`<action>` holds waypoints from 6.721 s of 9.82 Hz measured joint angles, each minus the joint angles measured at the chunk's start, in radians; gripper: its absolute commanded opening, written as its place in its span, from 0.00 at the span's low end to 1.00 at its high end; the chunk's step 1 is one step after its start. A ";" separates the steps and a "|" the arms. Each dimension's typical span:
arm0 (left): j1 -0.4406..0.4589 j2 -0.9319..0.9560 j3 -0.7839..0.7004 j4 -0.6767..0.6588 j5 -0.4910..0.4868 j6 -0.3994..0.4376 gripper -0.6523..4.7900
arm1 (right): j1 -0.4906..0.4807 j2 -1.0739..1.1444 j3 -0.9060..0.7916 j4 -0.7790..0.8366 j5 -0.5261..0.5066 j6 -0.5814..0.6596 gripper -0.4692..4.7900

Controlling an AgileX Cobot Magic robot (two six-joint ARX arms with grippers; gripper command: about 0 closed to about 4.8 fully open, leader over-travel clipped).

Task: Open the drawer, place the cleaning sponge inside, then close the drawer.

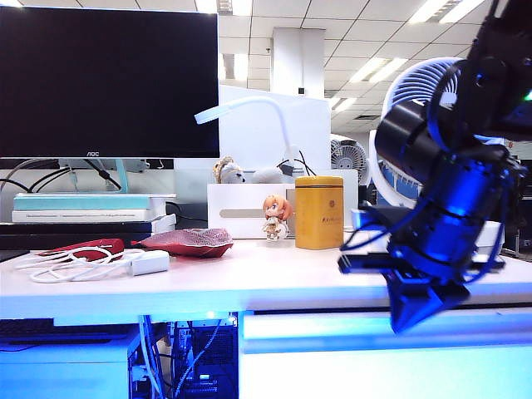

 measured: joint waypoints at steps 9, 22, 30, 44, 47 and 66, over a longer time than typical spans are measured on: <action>0.000 0.000 0.000 -0.005 -0.001 0.000 0.11 | -0.003 0.034 0.068 0.023 0.003 0.000 0.08; -0.002 -0.079 -0.003 -0.023 -0.154 0.000 0.11 | 0.003 -1.305 -0.238 -0.311 0.092 -0.076 0.08; -0.080 -0.482 -0.003 -0.011 -0.647 -0.071 0.11 | 0.001 -1.686 -0.575 -0.431 0.093 0.003 0.08; 0.412 -1.318 -1.735 1.011 -0.583 -0.219 0.11 | 0.000 -1.687 -0.575 -0.439 0.094 0.003 0.08; 0.627 -1.323 -1.772 1.072 -0.523 -0.219 0.11 | 0.000 -1.688 -0.575 -0.439 0.093 0.003 0.08; 0.688 -1.323 -1.774 1.072 -0.467 -0.158 0.11 | -0.205 -1.687 -0.722 -0.212 0.156 -0.034 0.08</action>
